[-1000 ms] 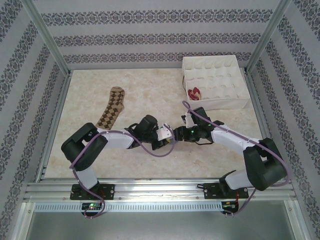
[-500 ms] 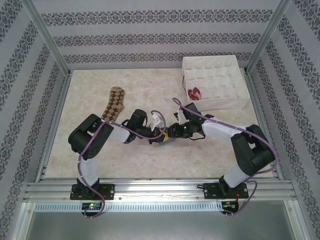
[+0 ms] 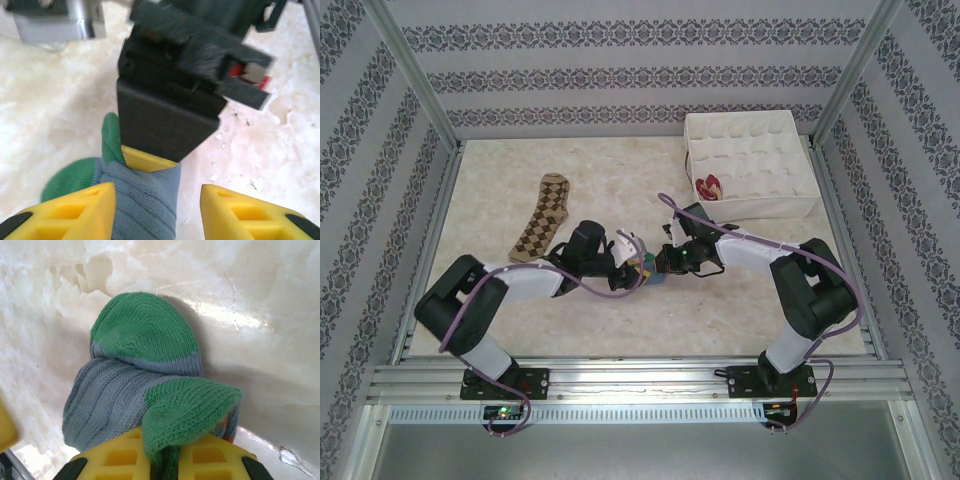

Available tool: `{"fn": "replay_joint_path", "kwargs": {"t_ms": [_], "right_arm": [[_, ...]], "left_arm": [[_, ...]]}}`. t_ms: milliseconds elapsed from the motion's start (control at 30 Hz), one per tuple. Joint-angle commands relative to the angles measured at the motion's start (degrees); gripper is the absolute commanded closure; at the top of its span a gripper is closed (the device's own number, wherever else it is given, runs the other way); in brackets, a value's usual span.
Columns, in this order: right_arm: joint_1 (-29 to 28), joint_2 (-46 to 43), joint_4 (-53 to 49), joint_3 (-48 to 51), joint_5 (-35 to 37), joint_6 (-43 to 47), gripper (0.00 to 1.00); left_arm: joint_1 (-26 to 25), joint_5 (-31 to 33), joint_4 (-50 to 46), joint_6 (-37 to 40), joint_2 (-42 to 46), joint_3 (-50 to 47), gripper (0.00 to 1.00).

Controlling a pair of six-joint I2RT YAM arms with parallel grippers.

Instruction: Roll the socks

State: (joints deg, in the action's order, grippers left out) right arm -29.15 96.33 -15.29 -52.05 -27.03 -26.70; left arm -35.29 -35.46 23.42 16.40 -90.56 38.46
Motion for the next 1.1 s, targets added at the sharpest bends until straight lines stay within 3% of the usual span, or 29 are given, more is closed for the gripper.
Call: {"fn": "replay_joint_path", "kwargs": {"t_ms": [0, 167, 433, 533, 633, 767, 1067], "right_arm": [[-0.8, 2.7, -4.0, -0.1, 2.4, 0.0, 0.92], [-0.8, 3.1, -4.7, -0.8, 2.0, -0.3, 0.92], [-0.8, 3.6, -5.6, -0.8, 1.2, -0.7, 0.91], [-0.7, 3.1, -5.8, -0.7, 1.1, -0.9, 0.87], [-0.3, 1.3, -5.6, 0.2, 1.5, -1.4, 0.68], [0.9, -3.4, -4.3, 2.7, 2.9, -2.9, 0.46], [2.9, -13.8, -2.7, 7.2, 8.6, -10.1, 0.39]], "left_arm": [[-3.5, 11.9, -3.0, 17.1, 3.7, -2.2, 0.48], [-8.8, 22.7, -6.6, 27.3, 2.4, -0.9, 0.44], [-12.3, 29.1, -9.1, 29.0, -6.8, 3.9, 0.46], [-12.8, 29.0, -15.6, 26.9, -9.8, 8.3, 0.68], [-12.7, 27.8, -20.2, 23.5, -11.2, 11.0, 0.98], [-10.1, 19.5, -20.4, 16.5, -10.6, 10.8, 1.0], [0.4, -6.1, -9.9, -6.6, -12.0, 8.8, 1.0]]}}
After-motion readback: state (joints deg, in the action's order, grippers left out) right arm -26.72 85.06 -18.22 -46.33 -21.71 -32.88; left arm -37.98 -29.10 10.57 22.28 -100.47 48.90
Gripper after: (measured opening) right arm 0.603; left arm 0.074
